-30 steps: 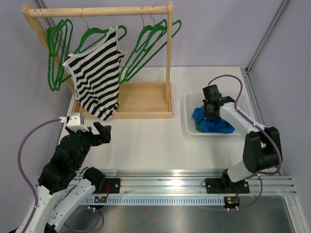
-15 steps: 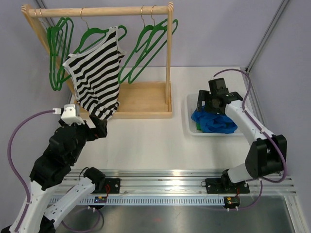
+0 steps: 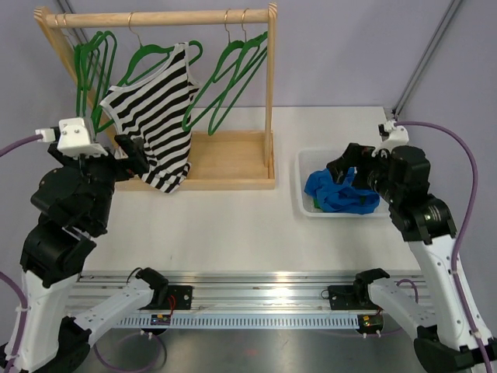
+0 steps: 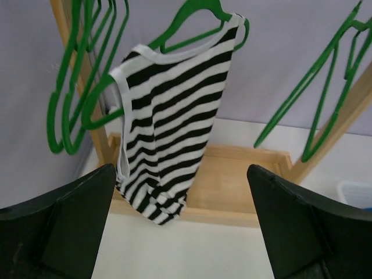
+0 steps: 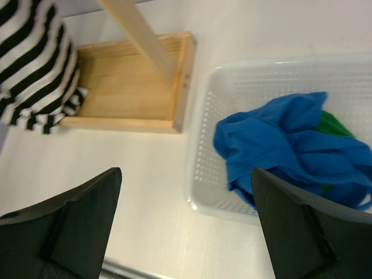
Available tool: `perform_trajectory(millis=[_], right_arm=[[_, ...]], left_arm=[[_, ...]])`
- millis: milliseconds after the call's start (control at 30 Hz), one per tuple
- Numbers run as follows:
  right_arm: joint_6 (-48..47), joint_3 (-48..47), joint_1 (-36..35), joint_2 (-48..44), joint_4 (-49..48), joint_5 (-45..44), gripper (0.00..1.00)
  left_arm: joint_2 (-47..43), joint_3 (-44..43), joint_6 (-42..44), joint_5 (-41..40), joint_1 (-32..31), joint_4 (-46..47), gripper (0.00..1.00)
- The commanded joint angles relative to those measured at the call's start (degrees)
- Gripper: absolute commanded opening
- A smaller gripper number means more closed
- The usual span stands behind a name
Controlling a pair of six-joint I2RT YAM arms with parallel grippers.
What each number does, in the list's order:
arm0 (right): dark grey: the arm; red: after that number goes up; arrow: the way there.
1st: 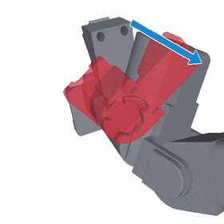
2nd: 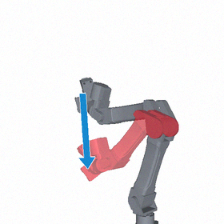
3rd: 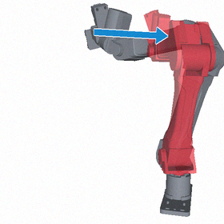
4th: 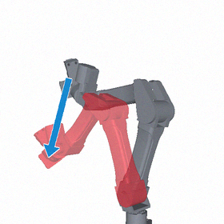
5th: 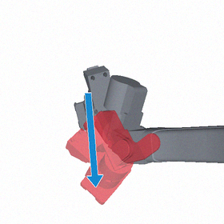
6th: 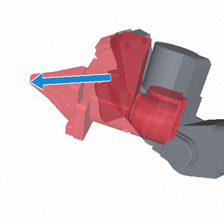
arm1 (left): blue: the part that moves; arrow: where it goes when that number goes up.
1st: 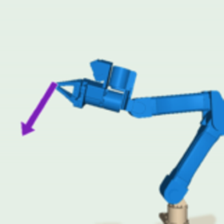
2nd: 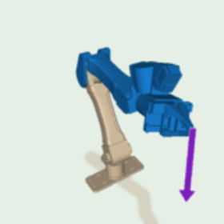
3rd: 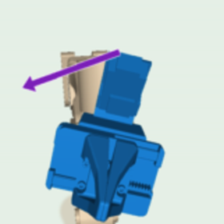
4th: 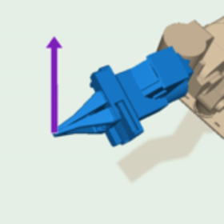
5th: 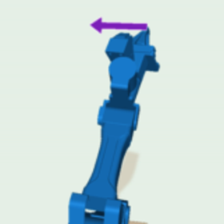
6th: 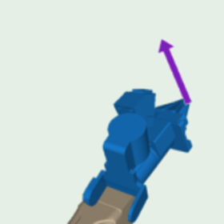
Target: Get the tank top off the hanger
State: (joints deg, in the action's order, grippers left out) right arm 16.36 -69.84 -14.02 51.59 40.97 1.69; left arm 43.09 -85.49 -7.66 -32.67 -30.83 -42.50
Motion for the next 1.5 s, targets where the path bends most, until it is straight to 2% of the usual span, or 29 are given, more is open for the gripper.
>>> perform_trajectory(millis=[0, 100, 133, 167, 200, 300, 467, 500, 633, 767, 900, 1000, 1100, 1467], right_arm=[[0.34, 3.21, 0.05, -4.21, -0.28, 13.48, 0.99], [1.83, 5.68, 0.13, -7.99, -0.8, 19.12, 1.0], [2.27, 6.29, 0.05, -8.96, -0.98, 20.27, 1.0], [3.4, 7.43, 0.13, -10.88, -1.07, 22.45, 0.99], [3.85, 7.96, 0.13, -11.68, -1.76, 23.43, 0.99], [5.35, 9.55, 0.05, -14.59, -1.86, 25.81, 0.99], [6.05, 10.78, 0.13, -18.36, -1.07, 30.46, 1.0], [6.31, 11.04, 0.13, -18.89, -1.07, 31.26, 1.0], [7.28, 11.75, 0.13, -21.09, -0.98, 34.51, 0.99], [7.28, 12.45, 0.13, -22.41, -1.59, 37.32, 0.99], [7.02, 12.36, 0.05, -22.68, -0.98, 36.89, 0.98], [6.76, 11.75, 0.13, -22.24, 1.12, 34.96, 0.95], [6.05, 11.31, 0.13, -22.15, 2.45, 34.26, 0.94], [7.37, 12.19, 0.05, -22.06, 1.04, 34.43, 0.91]], left_arm=[[5.32, -3.96, 10.28, -6.27, 0.07, 10.94, 0.99], [12.17, -9.92, 13.72, -4.17, 1.99, 13.06, 0.99], [16.63, -12.48, 13.2, -0.33, 3.48, 11.75, 0.99], [18.76, -14.85, 12.15, 2.84, 8.45, 10.52, 0.99], [20.7, -19.58, 10.66, 9.92, 11.2, 8.07, 0.99], [27.12, -24.18, 8.01, 17.87, 17.99, 7.35, 0.99], [35.29, -32.27, 10.91, 23.51, 23.25, 7.6, 0.99], [36.96, -32.71, 11.0, 24.31, 24.49, 8.57, 0.99], [40.4, -34.13, 8.63, 36.16, 33.44, 10.94, 0.99], [43.04, -31.15, 11.78, 41.18, 34.26, 11.65, 0.99], [44.71, -29.3, 10.05, 51.45, 36.98, 13.41, 0.98], [47.08, -29.64, 8.02, 56.73, 39.87, 14.81, 0.87], [48.49, -29.56, 3.63, 62.44, 42.69, 15.87, 0.68], [45.95, -27.36, 2.13, 63.95, 42.61, 17.19, 0.17]])
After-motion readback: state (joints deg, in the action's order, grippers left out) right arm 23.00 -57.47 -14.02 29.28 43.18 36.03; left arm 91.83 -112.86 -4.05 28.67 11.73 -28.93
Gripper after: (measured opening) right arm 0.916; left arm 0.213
